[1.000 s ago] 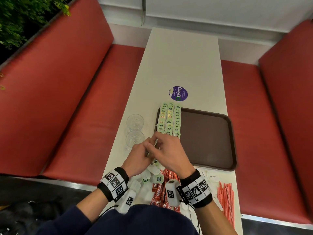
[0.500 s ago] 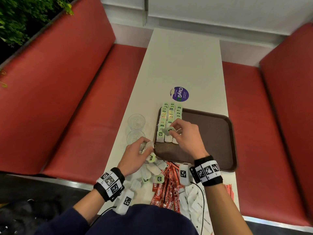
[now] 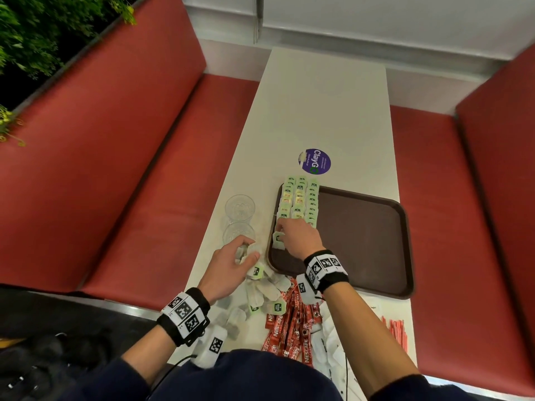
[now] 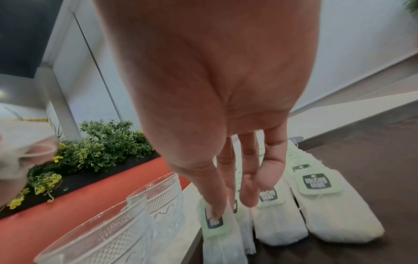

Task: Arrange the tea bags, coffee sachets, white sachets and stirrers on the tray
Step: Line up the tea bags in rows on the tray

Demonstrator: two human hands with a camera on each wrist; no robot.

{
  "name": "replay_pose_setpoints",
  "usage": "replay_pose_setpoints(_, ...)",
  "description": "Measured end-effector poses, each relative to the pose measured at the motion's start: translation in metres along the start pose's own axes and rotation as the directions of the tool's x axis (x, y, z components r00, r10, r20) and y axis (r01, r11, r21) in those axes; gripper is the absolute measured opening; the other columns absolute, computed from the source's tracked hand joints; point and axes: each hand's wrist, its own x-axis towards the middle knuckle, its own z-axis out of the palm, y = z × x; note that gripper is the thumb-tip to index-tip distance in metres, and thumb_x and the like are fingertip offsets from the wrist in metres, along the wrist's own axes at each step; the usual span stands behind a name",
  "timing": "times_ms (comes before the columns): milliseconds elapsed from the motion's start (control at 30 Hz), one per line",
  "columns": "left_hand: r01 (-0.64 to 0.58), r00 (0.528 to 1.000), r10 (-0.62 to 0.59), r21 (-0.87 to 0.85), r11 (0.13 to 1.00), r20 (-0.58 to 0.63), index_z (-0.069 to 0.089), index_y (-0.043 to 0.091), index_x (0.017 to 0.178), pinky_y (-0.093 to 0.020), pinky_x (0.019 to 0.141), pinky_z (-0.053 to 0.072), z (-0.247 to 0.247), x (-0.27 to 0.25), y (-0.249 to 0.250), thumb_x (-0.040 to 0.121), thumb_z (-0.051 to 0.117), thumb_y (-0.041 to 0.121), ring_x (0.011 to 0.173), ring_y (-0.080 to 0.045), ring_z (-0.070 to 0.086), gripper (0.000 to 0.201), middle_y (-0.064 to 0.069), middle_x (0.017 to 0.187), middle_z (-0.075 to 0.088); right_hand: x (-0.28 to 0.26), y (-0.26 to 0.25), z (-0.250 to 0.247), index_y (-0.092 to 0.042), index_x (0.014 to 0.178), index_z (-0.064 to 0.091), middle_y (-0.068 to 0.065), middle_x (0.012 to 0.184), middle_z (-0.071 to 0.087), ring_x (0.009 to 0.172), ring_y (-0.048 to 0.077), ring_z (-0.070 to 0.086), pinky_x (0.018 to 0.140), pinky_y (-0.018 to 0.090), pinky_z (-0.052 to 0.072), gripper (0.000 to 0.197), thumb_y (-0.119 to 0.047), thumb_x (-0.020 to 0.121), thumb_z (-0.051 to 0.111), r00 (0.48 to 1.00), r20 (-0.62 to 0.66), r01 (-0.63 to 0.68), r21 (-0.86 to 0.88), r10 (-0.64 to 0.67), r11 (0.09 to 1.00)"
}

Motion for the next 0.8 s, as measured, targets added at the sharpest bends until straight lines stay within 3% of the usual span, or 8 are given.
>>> replay_pose_setpoints(67,0.011,1.000,-0.011,0.004,1.000,-0.007,0.062,0.043,0.113,-0.041,0.064,0.056,-0.002,0.000,0.000,0.104,0.069,0.046,0.056,-0.008,0.053,0.012,0.005,0.090,0.067,0.005,-0.001,0.001,-0.020,0.120,0.061,0.012,0.115,0.067,0.101,0.038,0.068,0.085,0.049,0.059,0.016,-0.015,0.105,0.061,1.000,-0.027,-0.009,-0.010,0.008,1.000)
replay_pose_setpoints(167,0.032,0.999,-0.033,-0.071,0.997,-0.009,0.064,0.039,0.114,-0.037,0.057,0.052,-0.003,-0.002,0.004,0.103,0.071,0.043,0.053,-0.013,0.053,0.014,-0.003,0.096,0.068,0.008,-0.003,0.004,-0.018,0.119,0.060,0.013,0.114,0.067,0.101,0.039,0.068,0.088,0.050,0.060,0.016,-0.018,0.104,0.062,0.999,-0.043,-0.034,-0.009,0.034,0.999)
replay_pose_setpoints(333,0.067,0.998,-0.067,-0.184,0.981,0.010,0.067,0.033,0.111,-0.037,0.056,0.052,-0.004,-0.002,0.008,0.103,0.073,0.036,0.056,-0.018,0.055,0.010,0.008,0.092,0.068,0.007,-0.001,0.013,-0.015,0.116,0.063,0.009,0.110,0.064,0.101,0.036,0.067,0.084,0.046,0.059,0.016,-0.023,0.103,0.061,0.989,-0.124,-0.078,0.020,0.080,0.997)
replay_pose_setpoints(467,0.069,0.998,-0.061,-0.300,0.951,0.034,0.068,0.020,0.115,-0.034,0.054,0.049,-0.004,0.000,0.011,0.104,0.073,0.031,0.067,-0.022,0.058,0.015,-0.008,0.096,0.071,0.001,0.000,0.016,-0.016,0.119,0.062,0.007,0.122,0.056,0.104,0.033,0.066,0.082,0.046,0.060,0.025,-0.030,0.100,0.070,0.969,-0.208,-0.123,0.080,0.137,0.989)
replay_pose_setpoints(600,0.053,0.999,-0.045,-0.375,0.926,0.031,0.067,0.014,0.115,-0.031,0.054,0.049,-0.003,0.001,0.017,0.105,0.072,0.025,0.070,-0.018,0.059,0.015,-0.010,0.096,0.069,-0.012,-0.005,0.003,-0.023,0.119,0.060,0.000,0.122,0.057,0.100,0.024,0.064,0.078,0.041,0.055,0.028,-0.038,0.100,0.074,0.949,-0.288,-0.058,0.235,0.126,0.970)
replay_pose_setpoints(700,0.046,0.999,-0.043,-0.420,0.906,0.017,0.066,0.014,0.118,-0.032,0.055,0.049,-0.002,0.003,0.019,0.104,0.074,0.025,0.072,-0.019,0.060,0.019,-0.010,0.098,0.069,-0.034,-0.018,-0.019,-0.028,0.102,0.066,-0.009,0.097,0.068,0.083,0.006,0.063,0.072,0.028,0.050,0.016,-0.043,0.102,0.073,0.941,-0.325,0.101,0.544,0.098,0.833)
replay_pose_setpoints(767,0.043,0.999,-0.050,-0.444,0.895,-0.004,0.065,0.014,0.120,-0.032,0.054,0.050,0.000,0.006,0.020,0.103,0.075,0.025,0.073,-0.022,0.060,0.023,-0.011,0.099,0.068,-0.055,-0.028,-0.035,-0.029,0.095,0.068,-0.010,0.089,0.072,0.080,0.005,0.065,0.071,0.020,0.050,0.022,-0.049,0.102,0.071,0.952,-0.291,0.145,0.696,0.092,0.703)
replay_pose_setpoints(800,0.044,0.998,-0.058,-0.455,0.889,-0.017,0.064,0.014,0.120,-0.032,0.054,0.049,0.000,0.008,0.020,0.102,0.075,0.026,0.074,-0.023,0.060,0.024,-0.011,0.099,0.068,-0.066,-0.032,-0.041,-0.029,0.095,0.068,-0.008,0.088,0.074,0.079,0.005,0.067,0.073,0.023,0.053,0.026,-0.054,0.102,0.070,0.964,-0.255,0.145,0.734,0.072,0.664)
